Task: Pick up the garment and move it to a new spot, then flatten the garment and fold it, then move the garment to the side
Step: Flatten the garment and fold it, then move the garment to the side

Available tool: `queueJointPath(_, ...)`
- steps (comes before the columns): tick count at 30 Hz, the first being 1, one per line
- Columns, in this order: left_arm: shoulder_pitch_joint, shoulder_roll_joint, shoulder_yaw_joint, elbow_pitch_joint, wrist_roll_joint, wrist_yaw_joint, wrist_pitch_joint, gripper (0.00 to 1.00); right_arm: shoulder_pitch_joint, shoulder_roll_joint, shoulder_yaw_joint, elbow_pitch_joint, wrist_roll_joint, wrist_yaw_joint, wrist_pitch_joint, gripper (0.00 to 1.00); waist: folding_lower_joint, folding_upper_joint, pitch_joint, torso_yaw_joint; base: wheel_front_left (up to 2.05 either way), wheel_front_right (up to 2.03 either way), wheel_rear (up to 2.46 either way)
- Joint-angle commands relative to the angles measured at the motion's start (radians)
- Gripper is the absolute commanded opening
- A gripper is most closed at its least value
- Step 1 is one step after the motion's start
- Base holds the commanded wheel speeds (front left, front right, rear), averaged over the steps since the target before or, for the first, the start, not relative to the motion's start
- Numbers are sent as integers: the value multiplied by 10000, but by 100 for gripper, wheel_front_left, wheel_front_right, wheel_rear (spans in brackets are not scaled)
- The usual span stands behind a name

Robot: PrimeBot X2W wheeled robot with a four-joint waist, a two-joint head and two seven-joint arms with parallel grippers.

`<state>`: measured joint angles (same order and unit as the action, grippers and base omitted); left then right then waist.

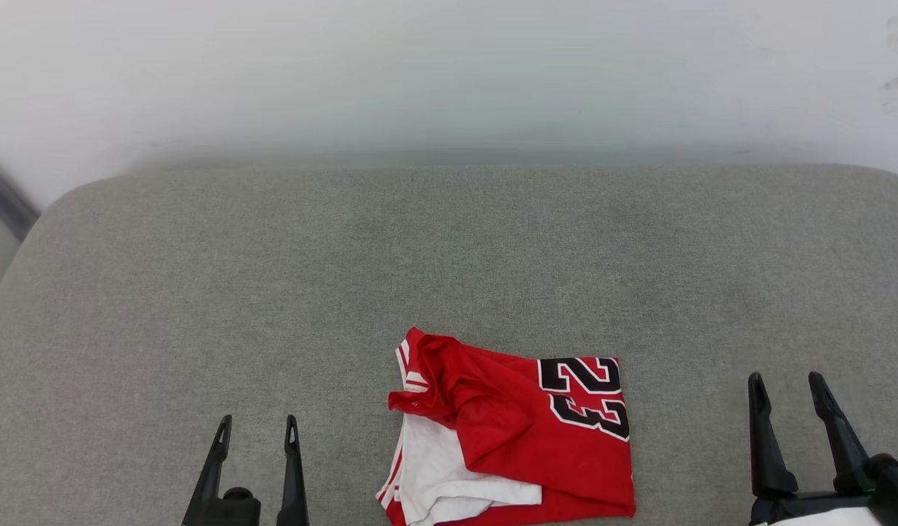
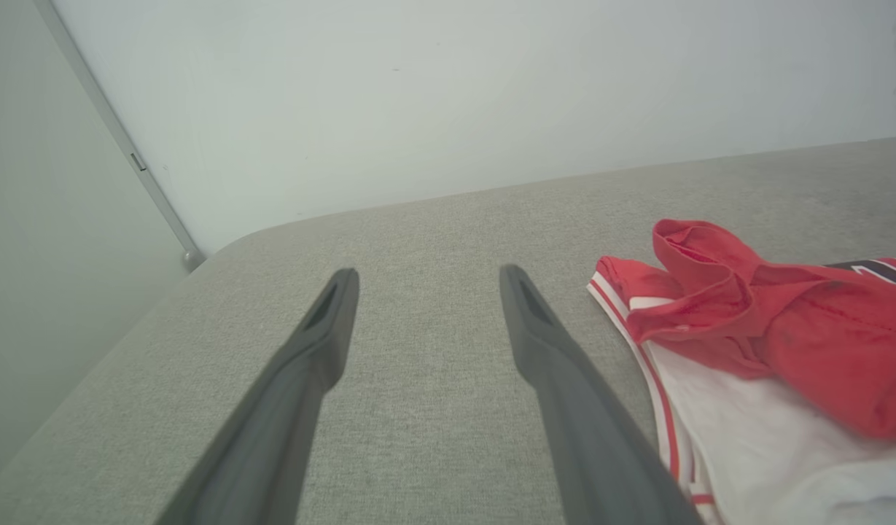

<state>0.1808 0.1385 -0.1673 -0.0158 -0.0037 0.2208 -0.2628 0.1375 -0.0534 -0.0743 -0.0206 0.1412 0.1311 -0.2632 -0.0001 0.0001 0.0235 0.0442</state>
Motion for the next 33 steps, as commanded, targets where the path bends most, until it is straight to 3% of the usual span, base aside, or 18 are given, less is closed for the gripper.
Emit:
queueJointPath(1,167,0,-18,-46,-22,-4,-26,100,219,51,16,-41,153,-8,-15,100,1,-1,-12,2,0,0,0)
queueJointPath(8,181,-23,-14,-54,-10,-13,-26,100,273,53,112,-2,262,-8,-16,100,1,-1,-14,3,0,0,0)
queueJointPath(17,109,-51,44,-54,-33,14,-26,100,-1220,11,-104,-351,-293,-8,-16,100,1,-1,98,-77,0,0,0)
queueJointPath(20,-20,-65,38,-34,-22,-35,-24,100,-2581,-792,292,-137,-321,-8,217,100,1,-1,215,-106,0,0,0)
queueJointPath(21,-20,-65,38,-34,-22,-35,-24,100,-2581,-792,292,-137,-321,-8,217,100,1,-1,215,-106,0,0,0)
queueJointPath(23,-65,-74,28,-20,-13,-56,-24,100,-3261,-1380,834,-41,-27,-6,924,100,1,-1,279,-99,0,0,0)
queueJointPath(26,-147,-83,11,-23,4,-63,-24,100,-4025,-2334,1821,71,1089,-8,2893,100,1,-1,372,-82,0,0,0)
queueJointPath(33,-317,-109,0,-38,12,-77,-24,100,-4854,-4234,3189,404,5002,-6,8076,100,1,-1,713,-33,0,0,0)
